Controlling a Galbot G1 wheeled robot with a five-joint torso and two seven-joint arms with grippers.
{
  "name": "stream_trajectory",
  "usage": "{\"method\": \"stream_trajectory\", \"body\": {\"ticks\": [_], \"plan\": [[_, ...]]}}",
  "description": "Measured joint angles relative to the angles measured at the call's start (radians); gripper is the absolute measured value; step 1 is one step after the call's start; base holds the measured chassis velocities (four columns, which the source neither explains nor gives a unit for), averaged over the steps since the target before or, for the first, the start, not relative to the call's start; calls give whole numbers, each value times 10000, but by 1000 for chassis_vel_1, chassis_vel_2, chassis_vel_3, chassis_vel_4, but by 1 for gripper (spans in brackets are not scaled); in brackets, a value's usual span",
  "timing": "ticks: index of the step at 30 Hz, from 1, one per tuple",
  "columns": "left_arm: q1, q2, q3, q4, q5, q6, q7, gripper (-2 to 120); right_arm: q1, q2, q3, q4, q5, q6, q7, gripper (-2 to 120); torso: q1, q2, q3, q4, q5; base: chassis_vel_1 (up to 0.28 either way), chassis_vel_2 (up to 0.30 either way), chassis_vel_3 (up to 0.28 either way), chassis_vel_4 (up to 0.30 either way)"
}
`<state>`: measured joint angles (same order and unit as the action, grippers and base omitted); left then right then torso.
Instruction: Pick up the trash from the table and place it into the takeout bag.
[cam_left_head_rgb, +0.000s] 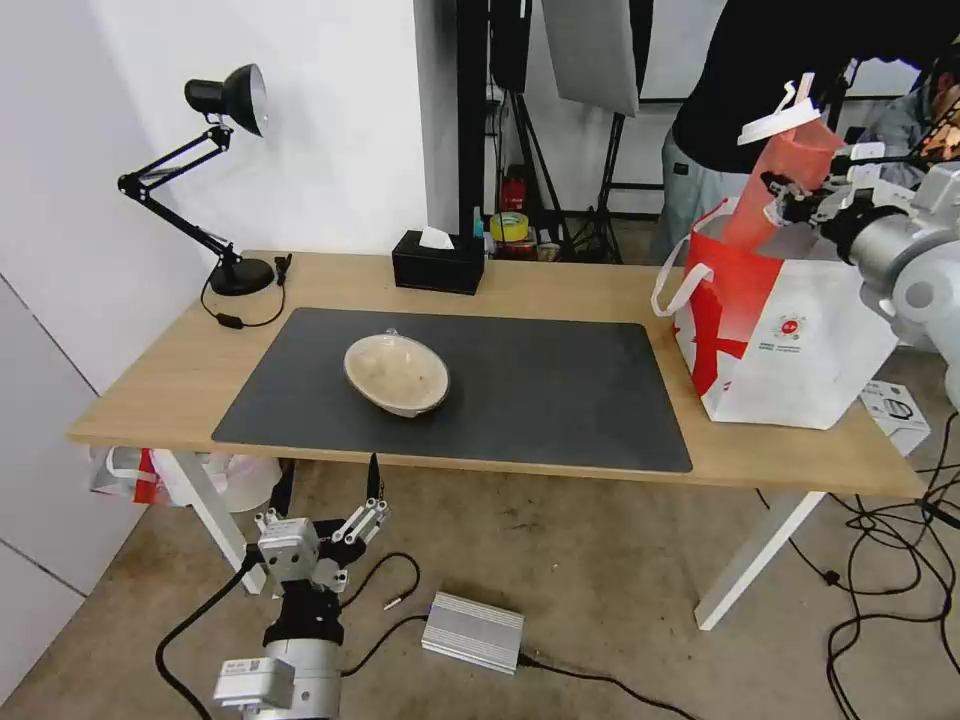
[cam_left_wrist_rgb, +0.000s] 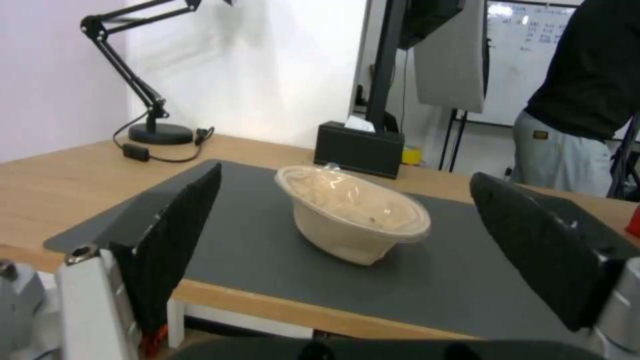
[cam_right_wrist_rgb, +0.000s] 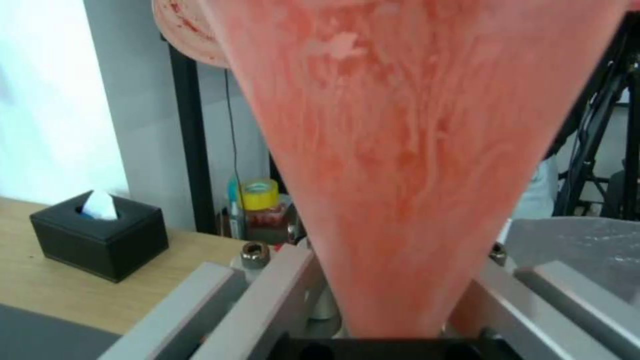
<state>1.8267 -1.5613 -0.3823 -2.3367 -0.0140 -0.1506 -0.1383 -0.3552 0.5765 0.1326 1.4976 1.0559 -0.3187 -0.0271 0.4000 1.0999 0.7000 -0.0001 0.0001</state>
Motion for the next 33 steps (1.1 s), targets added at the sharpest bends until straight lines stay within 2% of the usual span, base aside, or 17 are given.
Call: {"method": "stream_trajectory", "body": {"ticks": [33], "plan": [[24,16,14,22,5,-12,-16,100,-975,349,235,297,-311,-3,-215,4,-1,1,0,1,-1,0,0,0,0]]}}
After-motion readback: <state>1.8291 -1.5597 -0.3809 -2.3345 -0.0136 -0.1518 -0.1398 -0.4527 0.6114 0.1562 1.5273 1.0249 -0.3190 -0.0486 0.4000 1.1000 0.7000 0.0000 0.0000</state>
